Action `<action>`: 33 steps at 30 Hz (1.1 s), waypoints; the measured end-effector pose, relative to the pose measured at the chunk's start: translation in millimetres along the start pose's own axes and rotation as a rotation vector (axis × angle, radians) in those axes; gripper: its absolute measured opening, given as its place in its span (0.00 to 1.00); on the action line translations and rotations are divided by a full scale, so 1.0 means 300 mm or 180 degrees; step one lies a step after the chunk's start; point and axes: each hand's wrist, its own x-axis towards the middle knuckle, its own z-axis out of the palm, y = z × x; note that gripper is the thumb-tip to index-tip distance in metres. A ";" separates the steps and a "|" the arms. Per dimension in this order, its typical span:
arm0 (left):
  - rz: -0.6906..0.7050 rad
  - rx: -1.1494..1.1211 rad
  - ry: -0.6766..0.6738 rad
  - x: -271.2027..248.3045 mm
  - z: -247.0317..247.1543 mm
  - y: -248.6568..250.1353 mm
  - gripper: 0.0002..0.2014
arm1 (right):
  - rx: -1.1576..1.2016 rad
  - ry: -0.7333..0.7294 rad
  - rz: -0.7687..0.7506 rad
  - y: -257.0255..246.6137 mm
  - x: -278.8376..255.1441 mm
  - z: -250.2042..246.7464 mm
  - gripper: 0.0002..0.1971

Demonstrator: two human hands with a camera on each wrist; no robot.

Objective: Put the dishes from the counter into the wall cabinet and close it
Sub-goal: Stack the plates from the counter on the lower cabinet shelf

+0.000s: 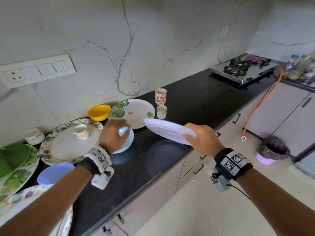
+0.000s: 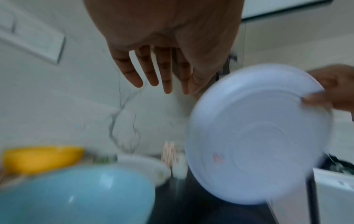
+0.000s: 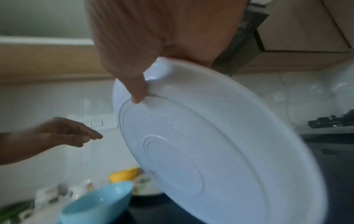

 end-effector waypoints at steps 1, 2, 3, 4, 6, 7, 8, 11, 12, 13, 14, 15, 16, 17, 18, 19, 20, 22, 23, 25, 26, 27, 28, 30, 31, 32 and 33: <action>0.0158 0.0040 0.0247 0.062 -0.071 0.001 0.12 | 0.0028 0.0069 -0.0010 -0.026 0.022 -0.032 0.14; 0.0269 0.0128 0.0450 0.122 -0.145 0.003 0.13 | 0.0042 0.0150 -0.0030 -0.050 0.043 -0.065 0.15; 0.0389 0.0223 0.0638 0.181 -0.220 0.006 0.12 | 0.0031 0.0229 -0.0076 -0.082 0.066 -0.103 0.15; 0.0537 0.0313 0.0811 0.231 -0.290 0.016 0.11 | -0.0021 0.0303 -0.0108 -0.111 0.080 -0.133 0.14; 0.0817 0.0514 0.1092 0.329 -0.430 0.032 0.10 | -0.0165 0.0406 -0.0215 -0.166 0.119 -0.198 0.14; 0.0900 0.0625 0.1200 0.371 -0.500 0.041 0.10 | -0.0195 0.0446 -0.0294 -0.190 0.136 -0.232 0.14; 0.0960 0.0763 0.1327 0.411 -0.580 0.053 0.11 | -0.0191 0.0481 -0.0376 -0.221 0.154 -0.272 0.14; 0.1037 0.1031 0.1785 0.518 -0.792 0.091 0.12 | -0.0101 0.0610 -0.0608 -0.309 0.206 -0.396 0.13; 0.1070 0.1084 0.1919 0.546 -0.851 0.109 0.12 | -0.0059 0.0679 -0.0658 -0.342 0.222 -0.441 0.11; 0.1093 0.1184 0.2031 0.575 -0.918 0.132 0.12 | -0.0010 0.0779 -0.0739 -0.383 0.247 -0.492 0.10; 0.1042 0.1305 0.2067 0.594 -0.956 0.145 0.12 | 0.0058 0.0860 -0.0800 -0.411 0.258 -0.533 0.09; 0.0962 0.1478 0.2107 0.614 -1.006 0.157 0.11 | 0.0117 0.0941 -0.0906 -0.449 0.278 -0.581 0.09; 0.0849 0.1644 0.2119 0.631 -1.036 0.162 0.12 | 0.0168 0.0991 -0.0986 -0.483 0.286 -0.623 0.08; 0.0729 0.1762 0.2161 0.649 -1.067 0.162 0.13 | 0.0207 0.1045 -0.1061 -0.515 0.299 -0.665 0.08; 0.0597 0.1861 0.2186 0.667 -1.102 0.161 0.14 | 0.0240 0.1085 -0.1131 -0.551 0.314 -0.708 0.09; 0.0448 0.1903 0.2152 0.681 -1.119 0.151 0.16 | 0.0256 0.1121 -0.1179 -0.576 0.321 -0.741 0.09; 0.0300 0.1959 0.2100 0.702 -1.154 0.147 0.19 | 0.0231 0.1188 -0.1247 -0.608 0.340 -0.786 0.10; -0.0057 0.2136 0.1725 0.729 -1.193 0.129 0.24 | 0.0160 0.1300 -0.1374 -0.662 0.367 -0.859 0.09; -0.0228 0.2295 0.1497 0.740 -1.214 0.116 0.25 | 0.0163 0.1360 -0.1465 -0.690 0.384 -0.896 0.09; -0.0550 0.2600 0.1048 0.756 -1.234 0.085 0.29 | 0.0225 0.1494 -0.1620 -0.730 0.418 -0.962 0.08; -0.0676 0.2706 0.0855 0.759 -1.234 0.068 0.31 | 0.0252 0.1546 -0.1694 -0.749 0.434 -0.989 0.08; -0.0788 0.2735 0.0719 0.761 -1.232 0.053 0.33 | 0.0265 0.1601 -0.1778 -0.766 0.455 -1.013 0.08; -0.0868 0.2712 0.0627 0.761 -1.234 0.039 0.35 | 0.0241 0.1664 -0.1881 -0.789 0.480 -1.035 0.07; -0.1008 0.2572 0.0454 0.761 -1.228 0.020 0.37 | 0.0100 0.1788 -0.2031 -0.829 0.534 -1.064 0.08; -0.1009 0.2559 0.0366 0.760 -1.222 0.018 0.38 | 0.0010 0.1827 -0.2078 -0.846 0.563 -1.071 0.09; -0.0974 0.2577 0.0307 0.760 -1.217 0.017 0.39 | -0.0087 0.1865 -0.2119 -0.861 0.595 -1.075 0.09; -0.0925 0.2604 0.0267 0.761 -1.219 0.016 0.40 | -0.0197 0.1900 -0.2149 -0.880 0.632 -1.076 0.09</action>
